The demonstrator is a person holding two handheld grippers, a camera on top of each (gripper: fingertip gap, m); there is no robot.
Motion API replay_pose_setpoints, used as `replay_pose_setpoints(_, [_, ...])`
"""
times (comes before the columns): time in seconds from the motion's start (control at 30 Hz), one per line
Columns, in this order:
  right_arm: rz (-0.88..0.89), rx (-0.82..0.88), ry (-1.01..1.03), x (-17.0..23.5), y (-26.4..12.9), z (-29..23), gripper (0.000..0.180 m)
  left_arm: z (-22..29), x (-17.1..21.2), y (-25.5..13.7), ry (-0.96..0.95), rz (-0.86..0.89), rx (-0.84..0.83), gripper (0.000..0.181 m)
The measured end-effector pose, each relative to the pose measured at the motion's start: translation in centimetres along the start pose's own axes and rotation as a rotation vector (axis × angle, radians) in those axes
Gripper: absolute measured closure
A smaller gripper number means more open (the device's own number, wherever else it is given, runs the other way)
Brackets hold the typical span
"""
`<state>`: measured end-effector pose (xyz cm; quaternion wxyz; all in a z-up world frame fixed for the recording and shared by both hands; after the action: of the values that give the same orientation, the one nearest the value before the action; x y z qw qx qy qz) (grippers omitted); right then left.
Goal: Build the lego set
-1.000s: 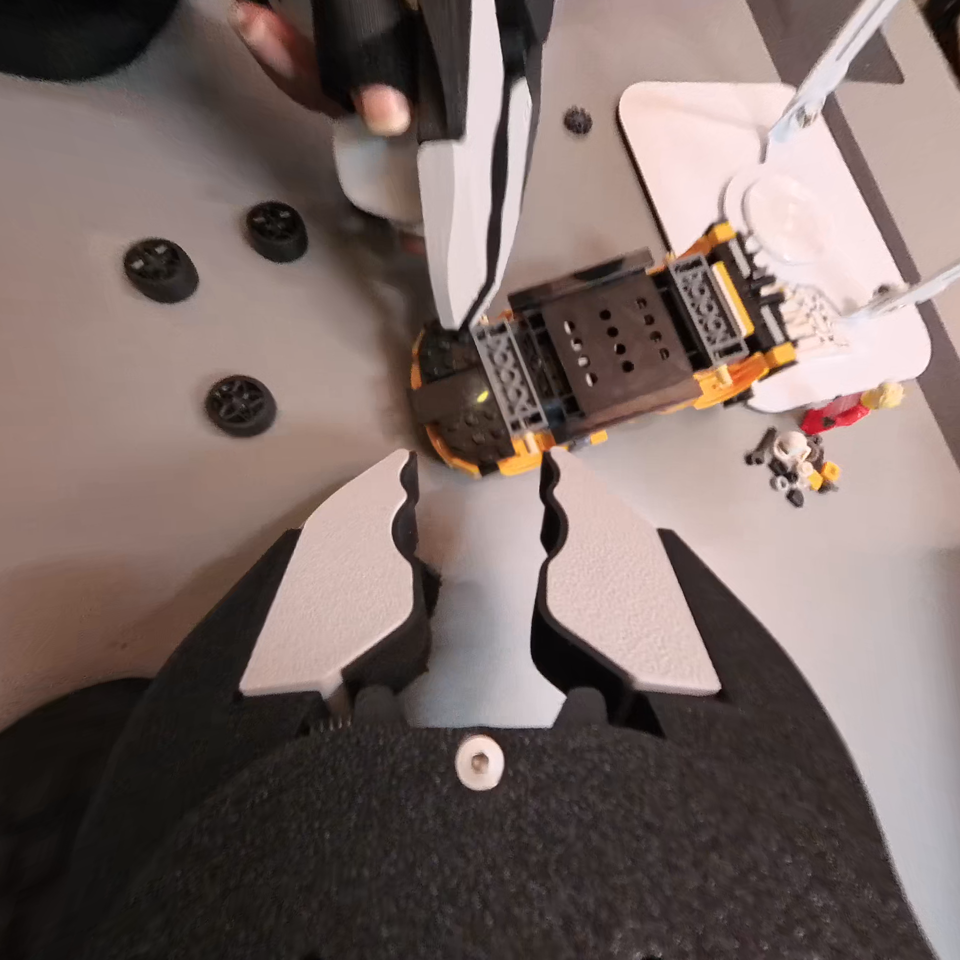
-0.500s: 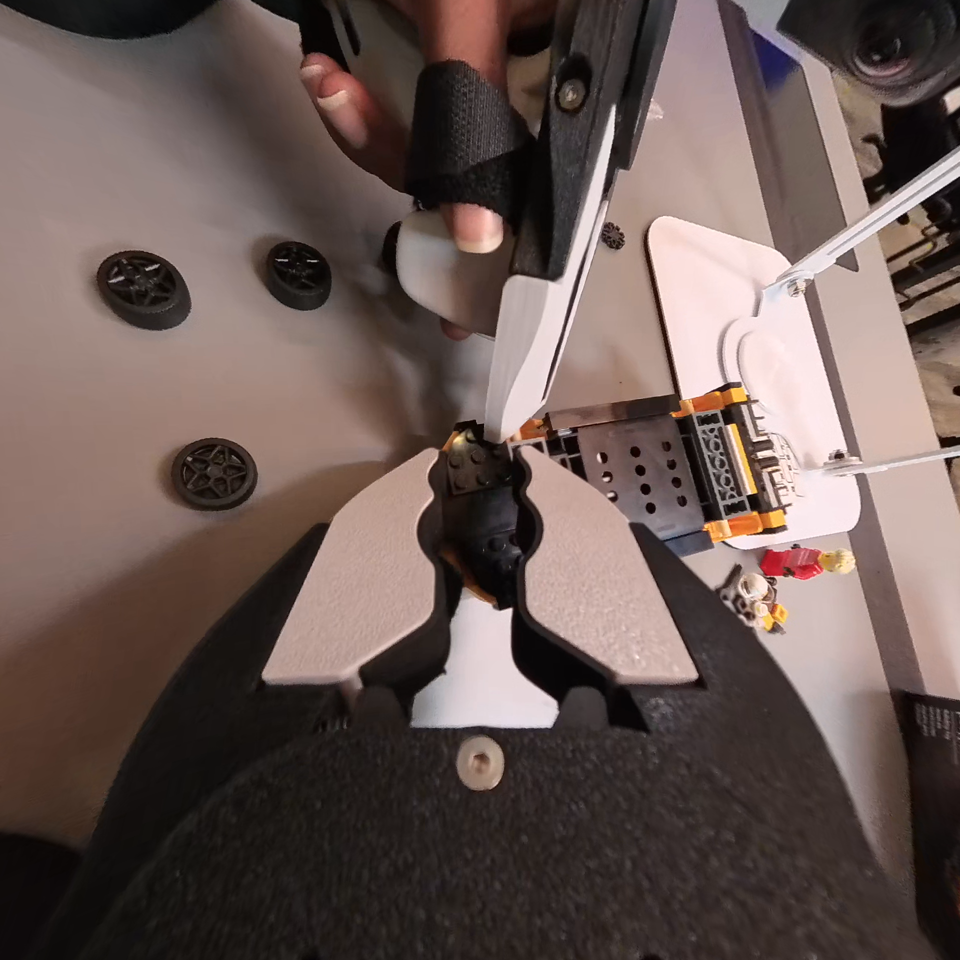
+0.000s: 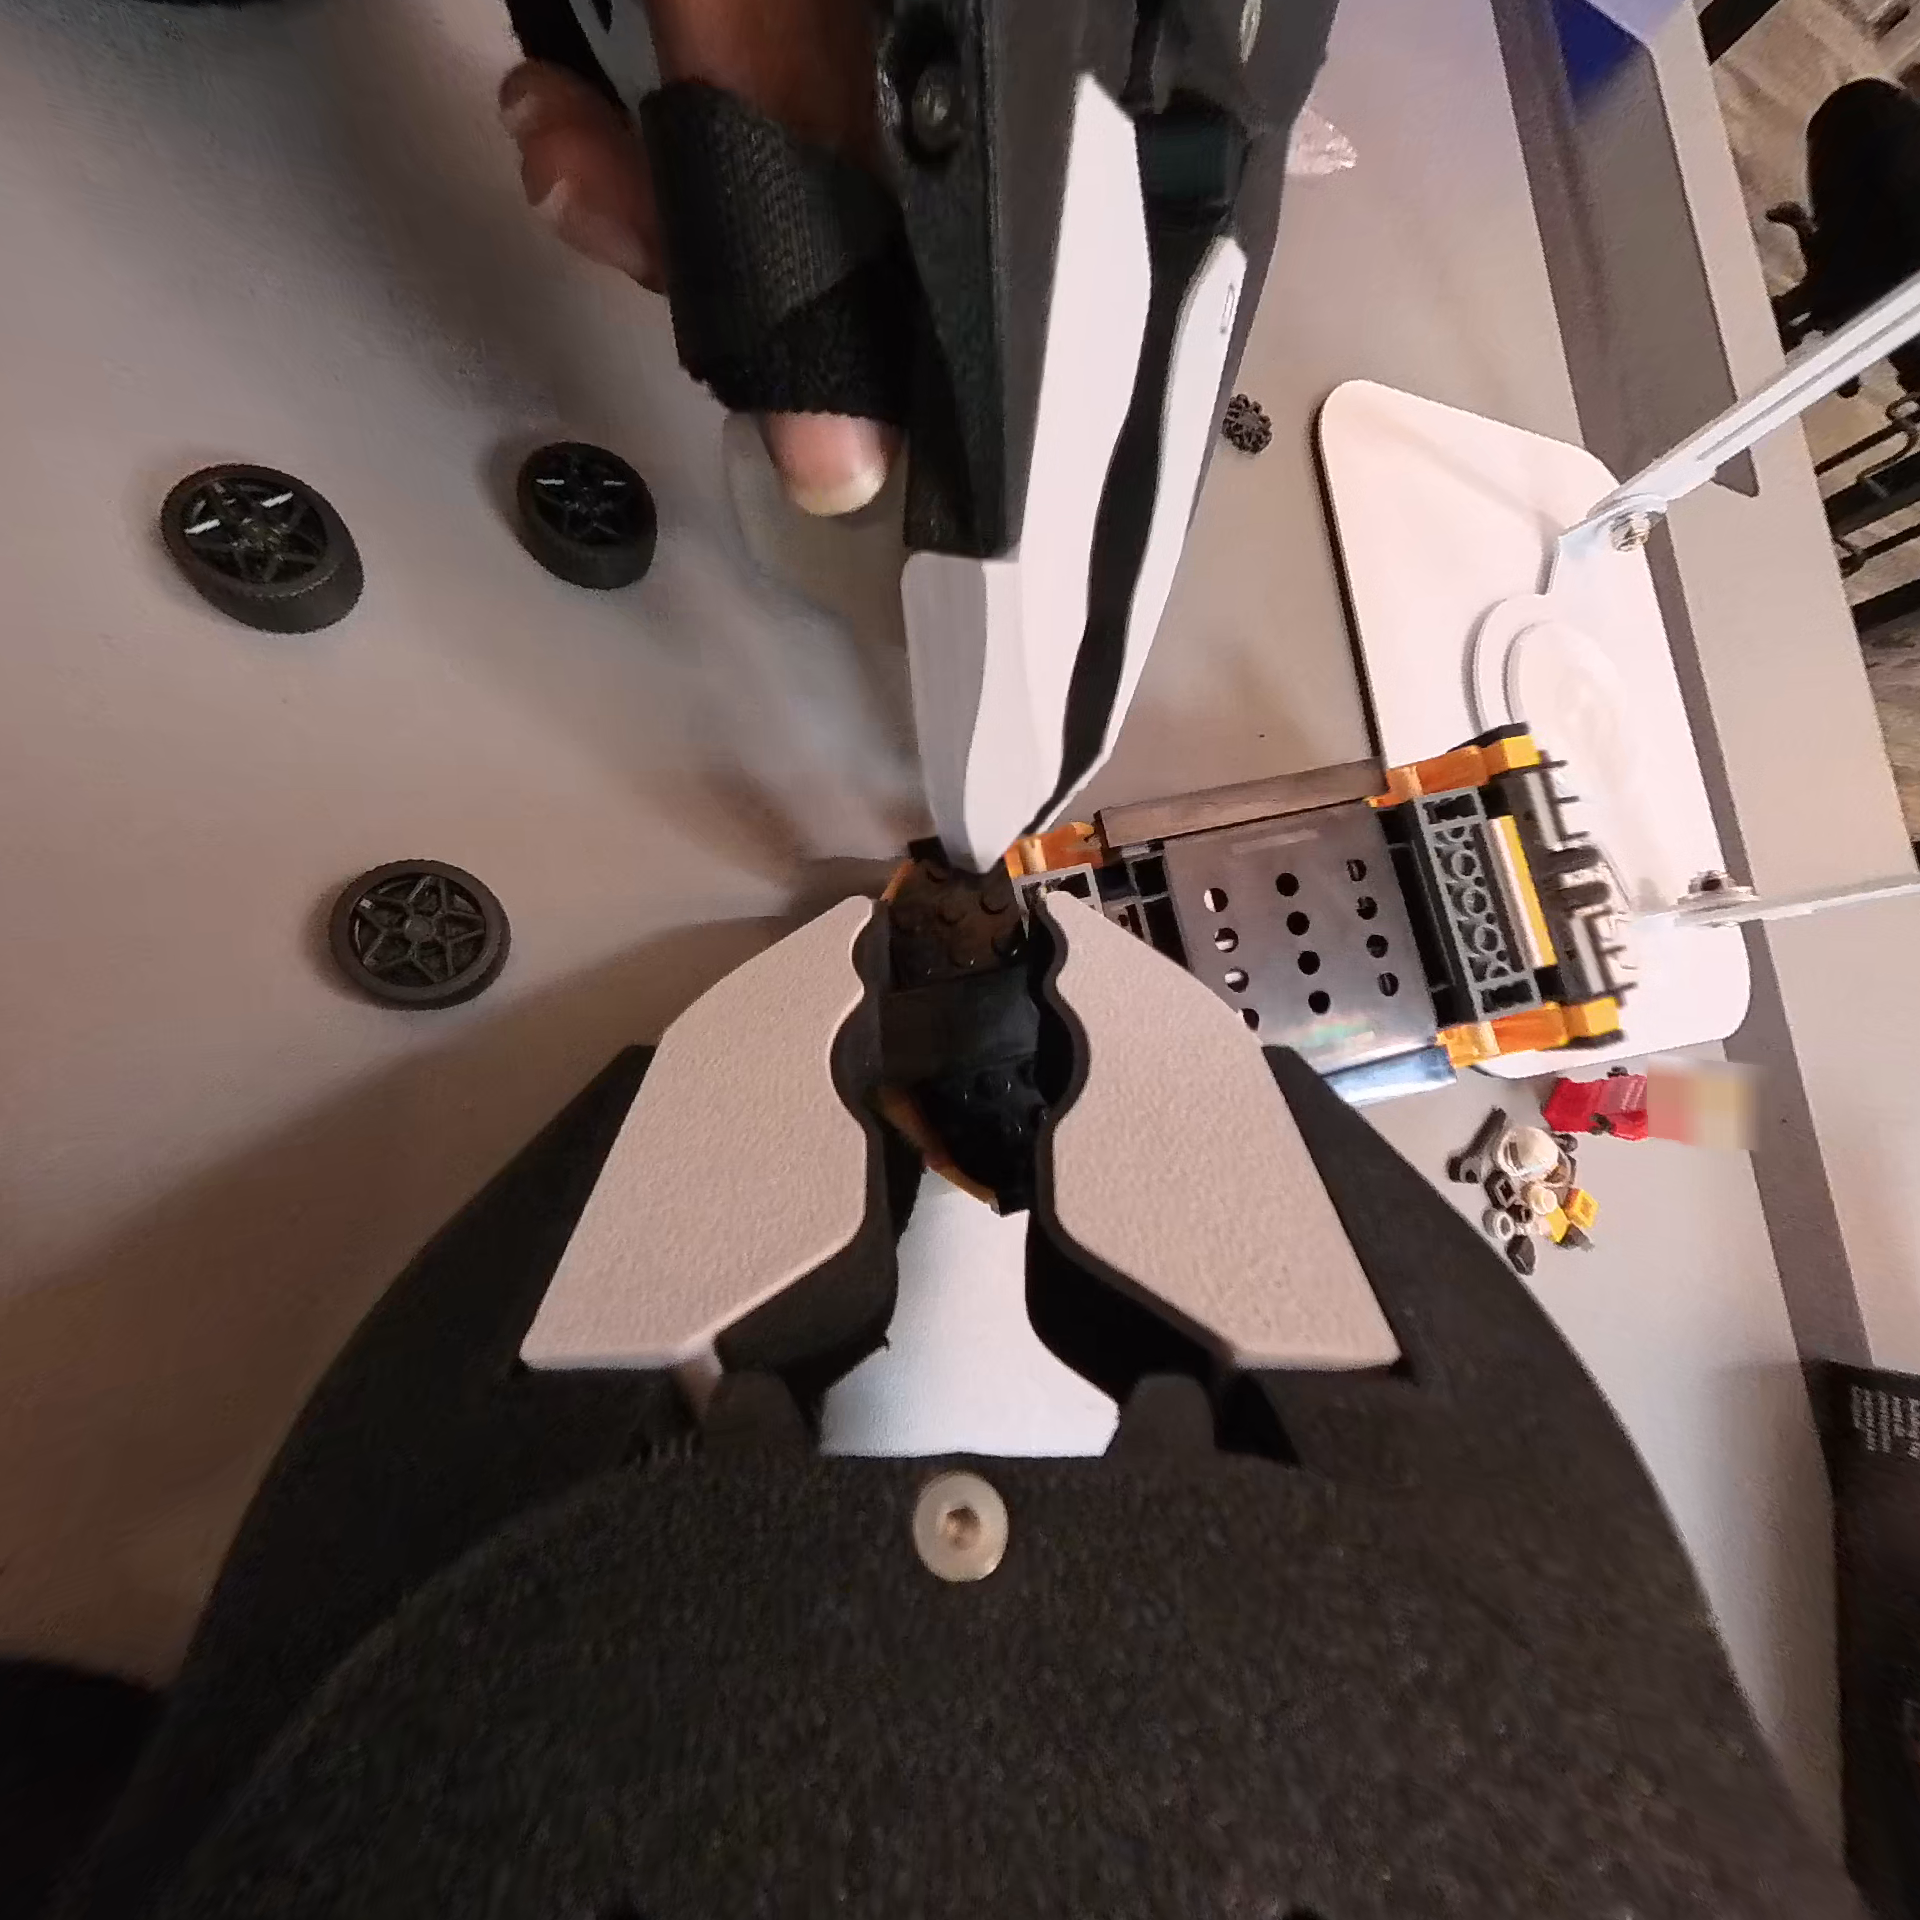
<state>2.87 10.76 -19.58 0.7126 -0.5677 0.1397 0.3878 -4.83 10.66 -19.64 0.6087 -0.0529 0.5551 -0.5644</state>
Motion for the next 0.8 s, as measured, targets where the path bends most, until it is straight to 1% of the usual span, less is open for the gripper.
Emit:
replay_pose_setpoints(0.23, [-0.009, 0.010, 0.006, 0.2, 0.1, 0.1, 0.155, 0.0, 0.1, 0.4, -0.008, 0.004, -0.012, 0.163])
replay_pose_setpoints(0.33, [0.011, -0.007, 0.047, 0.1, -0.5, 0.2, 0.154, 0.0, 0.1, 0.5, -0.016, 0.006, -0.011, 0.163])
replay_pose_setpoints(0.4, [0.069, -0.047, 0.100, 0.0, -1.8, 0.6, 0.148, 0.0, 0.0, 0.6, -0.024, 0.008, -0.010, 0.161])
replay_pose_setpoints(0.43, [0.077, -0.069, 0.129, 0.4, -2.5, 0.9, 0.142, 0.0, 0.0, 0.6, -0.024, 0.009, -0.012, 0.160])
replay_pose_setpoints(0.5, [0.052, -0.073, 0.157, 1.9, -3.6, 1.8, 0.132, 0.0, 0.0, 0.6, -0.023, 0.009, -0.015, 0.160])
replay_pose_setpoints(0.57, [0.003, -0.067, 0.148, 4.1, -3.6, 2.3, 0.132, -0.1, 0.0, 0.6, -0.019, 0.010, -0.026, 0.160])
replay_pose_setpoints(0.63, [0.003, -0.085, 0.167, 5.3, -2.8, 2.2, 0.131, -0.1, 0.0, 0.7, -0.020, 0.010, -0.025, 0.160])
replay_pose_setpoints(0.7, [0.037, -0.098, 0.170, 5.0, -2.2, 1.9, 0.136, -0.1, 0.0, 0.7, -0.022, 0.013, -0.026, 0.160])
replay_pose_setpoints(0.8, [0.031, -0.104, 0.160, 4.7, -1.9, 1.8, 0.139, -0.2, -0.1, 0.6, -0.021, 0.016, -0.032, 0.160])
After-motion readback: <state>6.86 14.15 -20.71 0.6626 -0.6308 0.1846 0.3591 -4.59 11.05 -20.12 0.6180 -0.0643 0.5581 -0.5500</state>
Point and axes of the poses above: each gripper's, where its closed fingertips meet, y out along the fingers, x out of its underside, z = x × y across the jaws, the point moved 5 cm from there along -y, back along the fingers, and after that the axes turned 6 degrees about -x, right-handed, at the moved point
